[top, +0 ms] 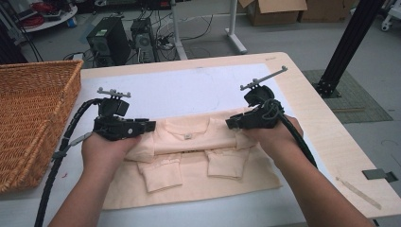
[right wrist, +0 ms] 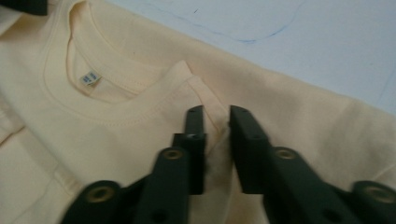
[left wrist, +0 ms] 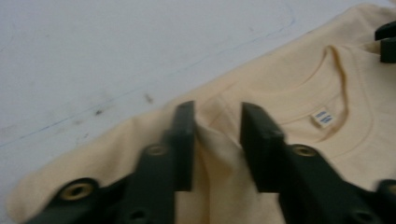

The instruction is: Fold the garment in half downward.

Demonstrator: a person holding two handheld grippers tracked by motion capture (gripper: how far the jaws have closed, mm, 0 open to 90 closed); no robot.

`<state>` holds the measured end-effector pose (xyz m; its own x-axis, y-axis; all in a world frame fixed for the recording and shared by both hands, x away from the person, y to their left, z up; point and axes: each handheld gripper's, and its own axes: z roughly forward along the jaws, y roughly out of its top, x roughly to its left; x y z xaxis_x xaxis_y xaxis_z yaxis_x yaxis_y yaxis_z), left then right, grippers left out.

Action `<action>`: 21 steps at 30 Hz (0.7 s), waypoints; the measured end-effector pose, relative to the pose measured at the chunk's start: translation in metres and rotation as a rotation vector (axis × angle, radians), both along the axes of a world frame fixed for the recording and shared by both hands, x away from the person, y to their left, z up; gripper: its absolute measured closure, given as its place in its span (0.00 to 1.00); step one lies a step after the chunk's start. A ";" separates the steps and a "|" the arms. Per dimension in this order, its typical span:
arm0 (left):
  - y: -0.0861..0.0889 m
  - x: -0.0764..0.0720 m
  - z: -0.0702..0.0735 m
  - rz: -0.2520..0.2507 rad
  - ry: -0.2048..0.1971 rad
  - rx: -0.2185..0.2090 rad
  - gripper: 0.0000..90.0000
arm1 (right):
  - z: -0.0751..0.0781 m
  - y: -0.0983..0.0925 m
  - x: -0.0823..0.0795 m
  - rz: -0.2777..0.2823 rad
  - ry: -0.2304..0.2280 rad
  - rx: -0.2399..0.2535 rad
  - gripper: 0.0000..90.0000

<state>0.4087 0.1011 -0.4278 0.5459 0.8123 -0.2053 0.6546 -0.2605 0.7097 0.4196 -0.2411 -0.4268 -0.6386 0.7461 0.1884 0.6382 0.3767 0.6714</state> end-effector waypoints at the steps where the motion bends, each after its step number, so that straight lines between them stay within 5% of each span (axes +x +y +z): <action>1: 0.000 0.000 0.001 -0.006 -0.003 0.002 0.95 | -0.001 -0.001 -0.001 0.008 -0.019 0.011 0.96; 9: 0.010 -0.034 0.018 -0.035 -0.076 -0.076 0.97 | 0.005 -0.013 -0.030 0.031 -0.133 0.075 0.97; 19: 0.023 -0.123 0.018 -0.028 -0.142 -0.161 0.95 | 0.012 -0.034 -0.114 0.080 -0.261 0.101 0.96; 21: 0.024 -0.138 0.014 0.012 -0.135 -0.130 0.74 | 0.008 -0.037 -0.133 0.087 -0.284 0.093 0.80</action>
